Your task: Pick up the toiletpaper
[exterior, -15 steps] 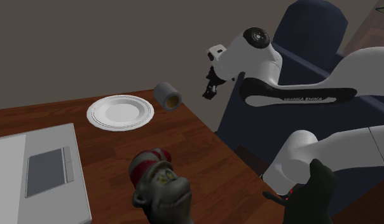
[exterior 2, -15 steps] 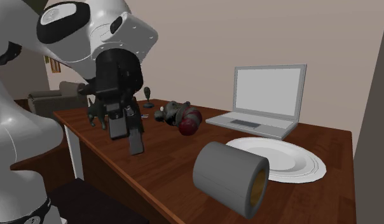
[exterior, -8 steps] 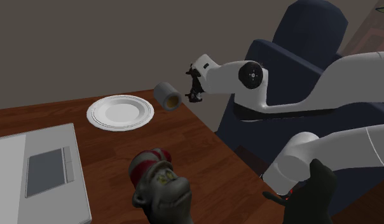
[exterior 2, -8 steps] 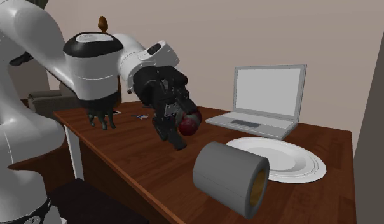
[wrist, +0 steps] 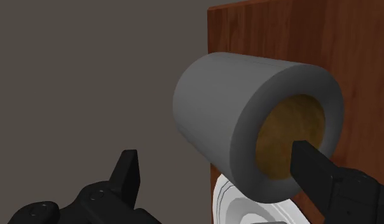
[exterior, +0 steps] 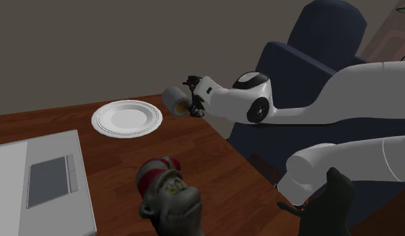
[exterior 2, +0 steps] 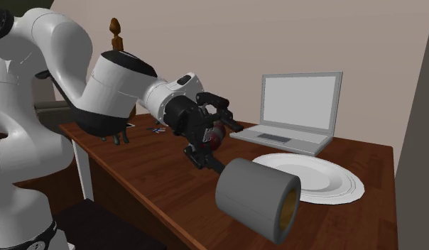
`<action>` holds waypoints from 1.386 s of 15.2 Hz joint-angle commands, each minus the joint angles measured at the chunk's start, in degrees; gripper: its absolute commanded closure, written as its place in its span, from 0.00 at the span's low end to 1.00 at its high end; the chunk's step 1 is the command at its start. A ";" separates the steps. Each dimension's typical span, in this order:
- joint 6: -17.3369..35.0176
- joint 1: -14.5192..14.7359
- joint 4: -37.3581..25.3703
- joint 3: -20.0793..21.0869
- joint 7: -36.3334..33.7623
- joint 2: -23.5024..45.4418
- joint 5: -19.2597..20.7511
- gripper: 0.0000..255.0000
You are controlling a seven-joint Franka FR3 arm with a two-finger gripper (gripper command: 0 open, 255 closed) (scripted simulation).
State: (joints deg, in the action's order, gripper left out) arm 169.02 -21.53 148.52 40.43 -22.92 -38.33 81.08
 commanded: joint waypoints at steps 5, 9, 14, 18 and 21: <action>0.78 -3.08 -0.13 3.23 -7.72 0.40 6.34 1.00; 0.77 -3.05 -0.10 3.23 -7.71 0.38 6.31 1.00; 0.77 -3.07 -0.09 3.25 -7.79 0.38 6.38 1.00; 0.34 -0.08 -0.01 -0.20 0.70 -0.19 -0.51 1.00; -0.75 2.73 -0.20 -2.99 6.47 -0.22 -4.96 1.00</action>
State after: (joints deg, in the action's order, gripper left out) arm 168.59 -19.75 148.34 38.44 -18.47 -38.46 77.63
